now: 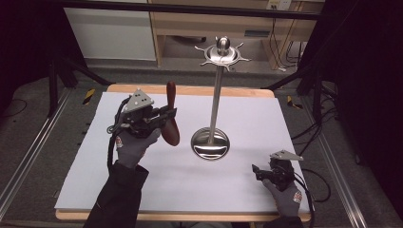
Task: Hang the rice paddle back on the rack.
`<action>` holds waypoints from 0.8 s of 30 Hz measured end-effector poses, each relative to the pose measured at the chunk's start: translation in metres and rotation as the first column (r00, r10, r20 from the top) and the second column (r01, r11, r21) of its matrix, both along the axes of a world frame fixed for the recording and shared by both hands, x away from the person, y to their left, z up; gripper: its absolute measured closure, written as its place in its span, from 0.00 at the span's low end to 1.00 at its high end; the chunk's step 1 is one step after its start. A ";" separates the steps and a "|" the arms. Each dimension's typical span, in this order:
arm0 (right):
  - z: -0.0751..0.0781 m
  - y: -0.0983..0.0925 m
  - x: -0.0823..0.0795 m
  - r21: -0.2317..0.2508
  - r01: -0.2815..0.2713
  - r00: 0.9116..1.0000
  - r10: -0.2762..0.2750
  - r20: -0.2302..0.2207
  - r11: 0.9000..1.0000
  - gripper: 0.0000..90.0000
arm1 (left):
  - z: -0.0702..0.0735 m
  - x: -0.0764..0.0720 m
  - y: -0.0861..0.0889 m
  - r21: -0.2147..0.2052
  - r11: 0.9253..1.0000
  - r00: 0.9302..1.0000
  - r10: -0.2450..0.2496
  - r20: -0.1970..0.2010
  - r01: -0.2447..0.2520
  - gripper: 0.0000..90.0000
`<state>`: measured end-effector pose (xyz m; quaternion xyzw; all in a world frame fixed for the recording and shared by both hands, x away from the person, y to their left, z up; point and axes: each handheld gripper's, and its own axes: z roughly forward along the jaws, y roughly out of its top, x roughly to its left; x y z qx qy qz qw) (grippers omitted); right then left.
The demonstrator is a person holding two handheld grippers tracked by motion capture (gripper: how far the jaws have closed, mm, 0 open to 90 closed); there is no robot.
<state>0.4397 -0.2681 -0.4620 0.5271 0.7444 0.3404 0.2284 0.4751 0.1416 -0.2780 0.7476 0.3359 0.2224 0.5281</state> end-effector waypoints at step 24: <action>0.000 -0.001 0.001 0.003 -0.002 1.000 0.002 0.001 1.000 0.23 | 0.035 -0.002 -0.021 -0.026 0.999 0.997 -0.046 0.060 0.047 0.86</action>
